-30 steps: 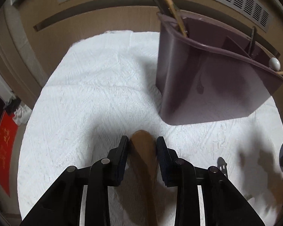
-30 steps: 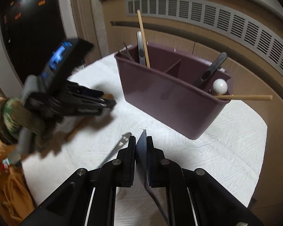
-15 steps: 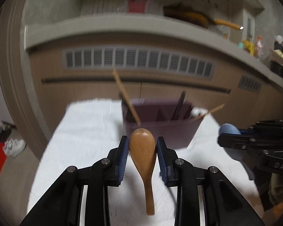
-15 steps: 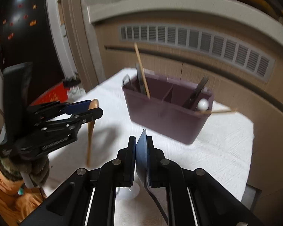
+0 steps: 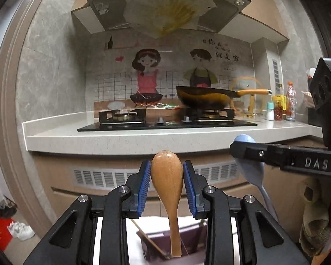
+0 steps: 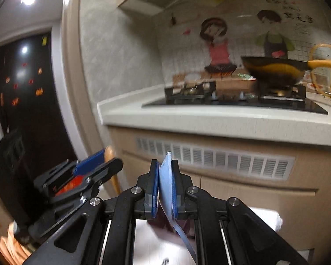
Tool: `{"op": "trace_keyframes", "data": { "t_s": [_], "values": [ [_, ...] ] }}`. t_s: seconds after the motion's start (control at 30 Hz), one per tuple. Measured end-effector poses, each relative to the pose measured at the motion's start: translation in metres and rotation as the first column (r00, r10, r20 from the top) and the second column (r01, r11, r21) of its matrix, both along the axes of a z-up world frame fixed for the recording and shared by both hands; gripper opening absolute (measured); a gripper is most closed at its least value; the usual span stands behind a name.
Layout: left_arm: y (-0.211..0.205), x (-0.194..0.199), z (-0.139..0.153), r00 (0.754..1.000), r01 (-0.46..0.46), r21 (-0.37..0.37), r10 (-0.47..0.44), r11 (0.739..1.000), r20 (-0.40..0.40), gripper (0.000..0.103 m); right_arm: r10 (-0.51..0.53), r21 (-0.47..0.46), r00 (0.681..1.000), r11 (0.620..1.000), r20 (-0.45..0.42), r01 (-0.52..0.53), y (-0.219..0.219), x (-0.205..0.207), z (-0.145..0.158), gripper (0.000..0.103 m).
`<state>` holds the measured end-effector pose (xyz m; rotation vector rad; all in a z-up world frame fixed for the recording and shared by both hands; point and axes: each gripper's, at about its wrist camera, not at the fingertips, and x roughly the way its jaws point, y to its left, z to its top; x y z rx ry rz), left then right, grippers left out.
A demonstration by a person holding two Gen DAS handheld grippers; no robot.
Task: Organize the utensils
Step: 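Lift the wooden and blue spoons up and carry them over the holder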
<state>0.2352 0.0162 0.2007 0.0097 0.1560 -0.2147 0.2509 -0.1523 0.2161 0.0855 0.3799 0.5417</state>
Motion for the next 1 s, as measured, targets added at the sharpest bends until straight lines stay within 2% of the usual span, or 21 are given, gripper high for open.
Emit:
{"op": "trace_keyframes", "data": {
  "t_s": [0.17,0.33,0.43,0.63,0.83,1.0],
  "values": [
    [0.006,0.045,-0.025,0.998,-0.007,-0.041,0.005,0.999,-0.066,0.031,-0.003,0.13,1.0,0.991,0.019,0.0,-0.01,0.036,-0.017,0.009],
    [0.003,0.08,-0.068,0.992,0.004,-0.018,-0.006,1.0,-0.124,0.031,-0.004,0.161,1.0,0.987,0.012,0.002,-0.005,0.068,-0.054,0.009],
    [0.008,0.1,-0.091,0.986,0.012,-0.034,-0.017,0.999,-0.164,0.031,0.009,0.18,1.0,0.984,-0.003,-0.008,0.002,0.087,-0.075,0.009],
    [0.014,0.126,-0.127,0.973,0.014,-0.06,-0.027,0.998,-0.231,0.031,0.011,0.157,0.998,0.988,-0.058,-0.002,0.017,0.122,-0.118,0.009],
    [0.01,0.135,-0.159,0.946,0.026,-0.063,-0.044,0.998,-0.321,0.032,0.009,0.061,0.998,0.998,-0.058,-0.006,0.031,0.12,-0.153,0.01],
    [0.008,0.13,-0.167,0.931,0.015,-0.056,-0.034,0.998,-0.362,0.033,-0.006,-0.018,0.991,1.0,-0.135,0.004,0.029,0.116,-0.178,0.012]
  ]
}}
